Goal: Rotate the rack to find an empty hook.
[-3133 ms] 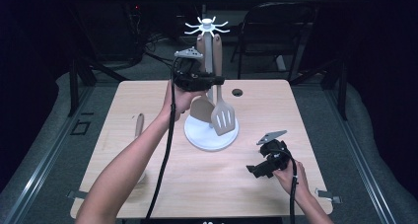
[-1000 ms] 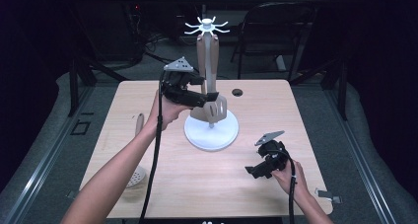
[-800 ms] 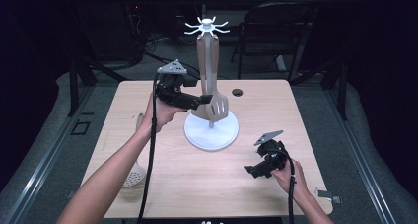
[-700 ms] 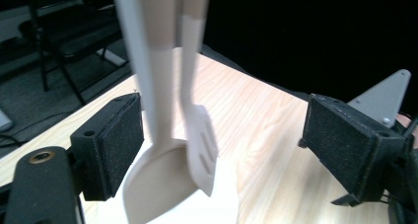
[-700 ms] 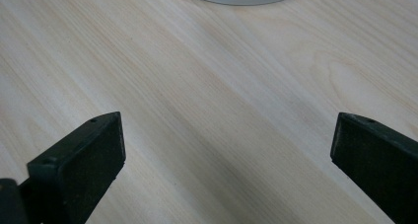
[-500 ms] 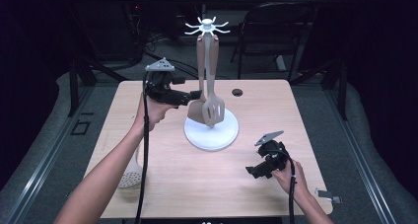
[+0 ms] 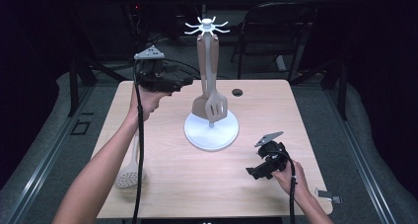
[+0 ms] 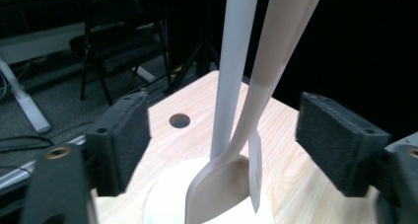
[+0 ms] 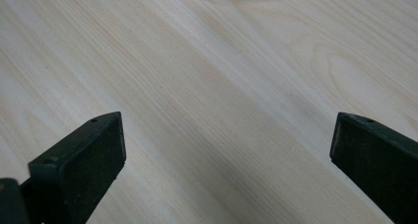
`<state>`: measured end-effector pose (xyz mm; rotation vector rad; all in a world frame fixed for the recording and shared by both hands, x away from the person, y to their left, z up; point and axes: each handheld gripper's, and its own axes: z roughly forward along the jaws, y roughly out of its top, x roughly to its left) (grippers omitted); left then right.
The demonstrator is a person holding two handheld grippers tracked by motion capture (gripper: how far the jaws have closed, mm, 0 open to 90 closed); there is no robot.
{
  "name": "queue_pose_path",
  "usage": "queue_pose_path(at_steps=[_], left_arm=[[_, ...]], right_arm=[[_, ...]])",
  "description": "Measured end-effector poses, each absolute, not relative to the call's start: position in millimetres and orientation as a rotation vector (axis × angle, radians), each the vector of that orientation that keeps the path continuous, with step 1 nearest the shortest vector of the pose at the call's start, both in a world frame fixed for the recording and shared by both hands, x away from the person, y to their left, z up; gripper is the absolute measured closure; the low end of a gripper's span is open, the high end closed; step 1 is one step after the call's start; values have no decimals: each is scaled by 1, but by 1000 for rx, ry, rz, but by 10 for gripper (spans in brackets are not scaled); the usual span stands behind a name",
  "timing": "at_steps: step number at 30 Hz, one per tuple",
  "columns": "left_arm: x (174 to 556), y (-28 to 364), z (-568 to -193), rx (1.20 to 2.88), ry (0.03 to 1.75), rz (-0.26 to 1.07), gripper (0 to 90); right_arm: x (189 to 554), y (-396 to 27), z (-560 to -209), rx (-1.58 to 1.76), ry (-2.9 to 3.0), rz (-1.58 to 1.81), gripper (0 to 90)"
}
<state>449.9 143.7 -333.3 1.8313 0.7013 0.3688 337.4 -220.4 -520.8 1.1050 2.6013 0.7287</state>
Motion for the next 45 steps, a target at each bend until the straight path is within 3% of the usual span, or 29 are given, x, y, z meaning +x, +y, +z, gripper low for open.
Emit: queue_pose_path(at_steps=[14,33,45], left_arm=[[451,150,-309,1698,681,437,890],[451,135,-271,1657,599,490,900],[454,133,-270,1658,592,485,900]], right_arm=[[337,-221,-521,1105,2598,720,8],[339,-220,-521,1101,2613,698,9],[339,-218,-523,1118,2611,722,10]])
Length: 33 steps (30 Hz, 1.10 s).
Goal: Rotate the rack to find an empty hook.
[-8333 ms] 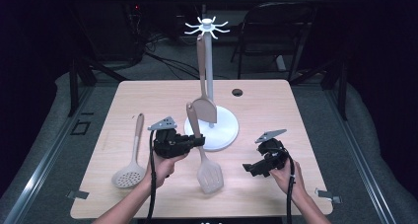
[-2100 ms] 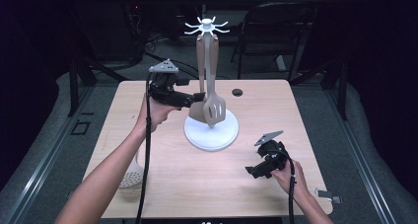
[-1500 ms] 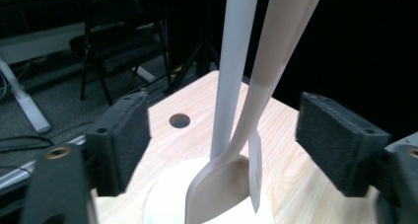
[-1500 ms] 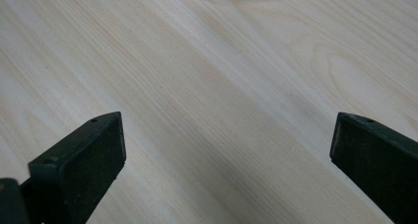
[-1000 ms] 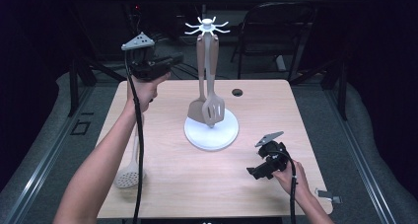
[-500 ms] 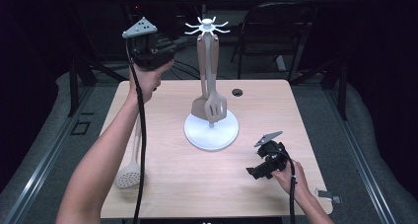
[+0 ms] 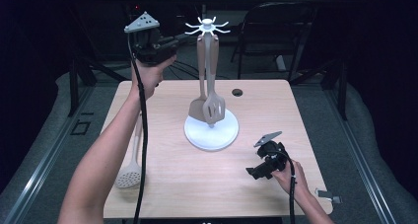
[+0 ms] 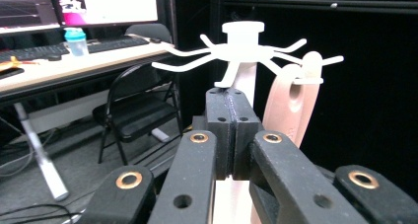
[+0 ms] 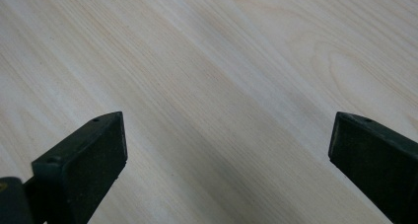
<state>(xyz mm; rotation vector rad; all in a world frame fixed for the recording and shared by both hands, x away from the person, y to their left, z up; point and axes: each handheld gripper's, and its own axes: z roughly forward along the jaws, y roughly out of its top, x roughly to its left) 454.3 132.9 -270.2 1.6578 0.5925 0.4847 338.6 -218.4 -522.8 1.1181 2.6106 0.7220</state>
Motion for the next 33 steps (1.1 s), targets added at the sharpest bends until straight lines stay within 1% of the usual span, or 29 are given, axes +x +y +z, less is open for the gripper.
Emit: queue_pose_path(at_steps=[6,16,33], left_arm=[[450,130,-267,1659,569,497,900],[454,129,-264,1648,616,526,900],[467,132,-262,1629,668,557,900]], right_arm=[[339,-220,-522,1107,2616,677,10],[338,-218,-523,1121,2605,728,10],[339,-218,-524,1102,2620,688,10]])
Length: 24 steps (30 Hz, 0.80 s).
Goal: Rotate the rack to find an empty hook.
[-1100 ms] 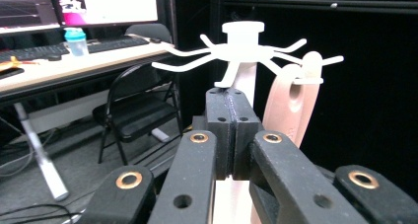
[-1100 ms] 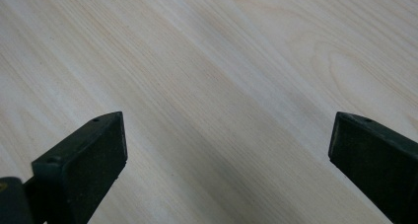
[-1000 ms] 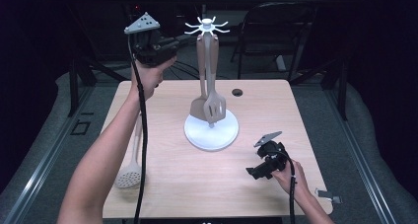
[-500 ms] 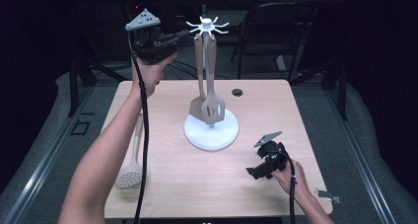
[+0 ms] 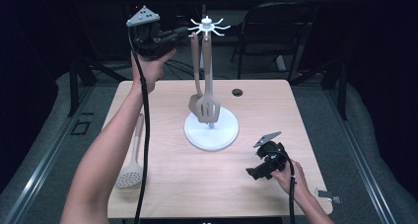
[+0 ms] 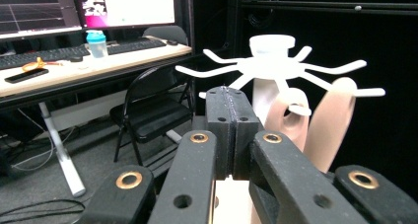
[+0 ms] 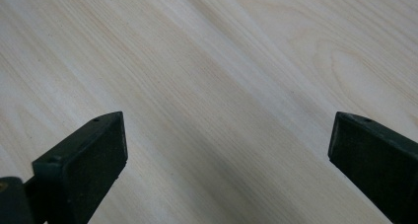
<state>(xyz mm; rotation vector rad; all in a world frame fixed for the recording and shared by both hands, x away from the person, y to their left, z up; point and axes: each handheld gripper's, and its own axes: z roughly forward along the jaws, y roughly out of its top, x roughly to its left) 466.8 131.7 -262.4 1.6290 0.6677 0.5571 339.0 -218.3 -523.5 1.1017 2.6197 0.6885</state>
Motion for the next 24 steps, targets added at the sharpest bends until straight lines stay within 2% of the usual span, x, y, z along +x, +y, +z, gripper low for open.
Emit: queue_pose_path(at_steps=[16,24], left_arm=[[442,137,-276,1665,600,552,900],[431,130,-271,1665,539,543,900]], right_arm=[[339,-218,-523,1091,2627,671,10],[340,-215,-524,1097,2627,681,11]])
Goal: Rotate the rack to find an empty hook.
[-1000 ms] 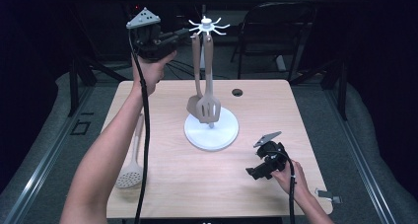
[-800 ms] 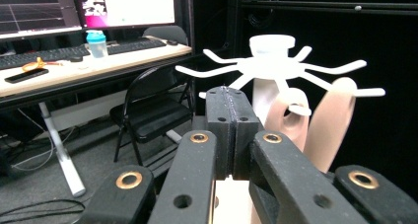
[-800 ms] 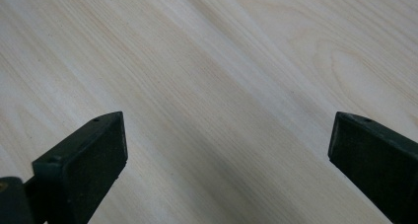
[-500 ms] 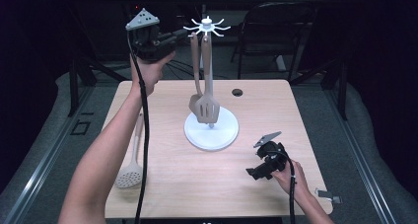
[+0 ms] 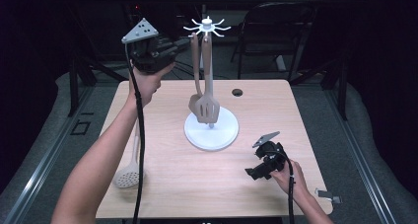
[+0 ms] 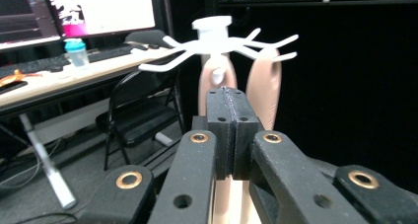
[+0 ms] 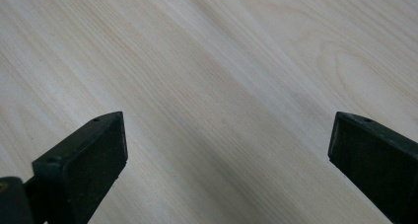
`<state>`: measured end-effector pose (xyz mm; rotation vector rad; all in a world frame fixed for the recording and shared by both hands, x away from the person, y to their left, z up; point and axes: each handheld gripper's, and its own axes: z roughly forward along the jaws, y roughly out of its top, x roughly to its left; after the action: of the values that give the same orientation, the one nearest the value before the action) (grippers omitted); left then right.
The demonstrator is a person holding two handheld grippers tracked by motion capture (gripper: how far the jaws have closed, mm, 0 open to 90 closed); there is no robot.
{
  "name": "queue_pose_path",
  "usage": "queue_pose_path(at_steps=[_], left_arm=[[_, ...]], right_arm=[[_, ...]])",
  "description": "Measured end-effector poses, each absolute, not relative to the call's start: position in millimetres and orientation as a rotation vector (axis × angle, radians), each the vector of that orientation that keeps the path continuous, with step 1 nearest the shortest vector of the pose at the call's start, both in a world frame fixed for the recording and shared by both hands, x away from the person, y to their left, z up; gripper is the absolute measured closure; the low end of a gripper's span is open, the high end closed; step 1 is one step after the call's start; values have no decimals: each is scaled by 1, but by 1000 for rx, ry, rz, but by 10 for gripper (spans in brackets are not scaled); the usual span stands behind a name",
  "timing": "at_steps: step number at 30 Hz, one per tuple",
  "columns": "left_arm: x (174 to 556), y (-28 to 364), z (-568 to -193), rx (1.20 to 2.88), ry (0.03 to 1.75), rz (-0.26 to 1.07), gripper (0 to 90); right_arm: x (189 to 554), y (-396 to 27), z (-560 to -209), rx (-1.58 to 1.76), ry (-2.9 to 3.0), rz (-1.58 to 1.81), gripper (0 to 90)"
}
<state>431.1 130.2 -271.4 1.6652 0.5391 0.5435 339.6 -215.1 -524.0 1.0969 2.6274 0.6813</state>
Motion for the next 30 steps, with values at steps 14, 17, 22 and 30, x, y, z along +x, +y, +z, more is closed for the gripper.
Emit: queue_pose_path(at_steps=[14,17,22,30], left_arm=[[437,120,-264,1652,553,570,900],[438,121,-265,1657,559,572,900],[441,123,-265,1656,571,577,900],[445,126,-264,1653,591,591,900]], right_arm=[[339,-218,-524,1094,2629,672,12],[339,-217,-524,1095,2625,687,12],[339,-217,-524,1096,2626,696,12],[340,-216,-524,1094,2629,670,12]])
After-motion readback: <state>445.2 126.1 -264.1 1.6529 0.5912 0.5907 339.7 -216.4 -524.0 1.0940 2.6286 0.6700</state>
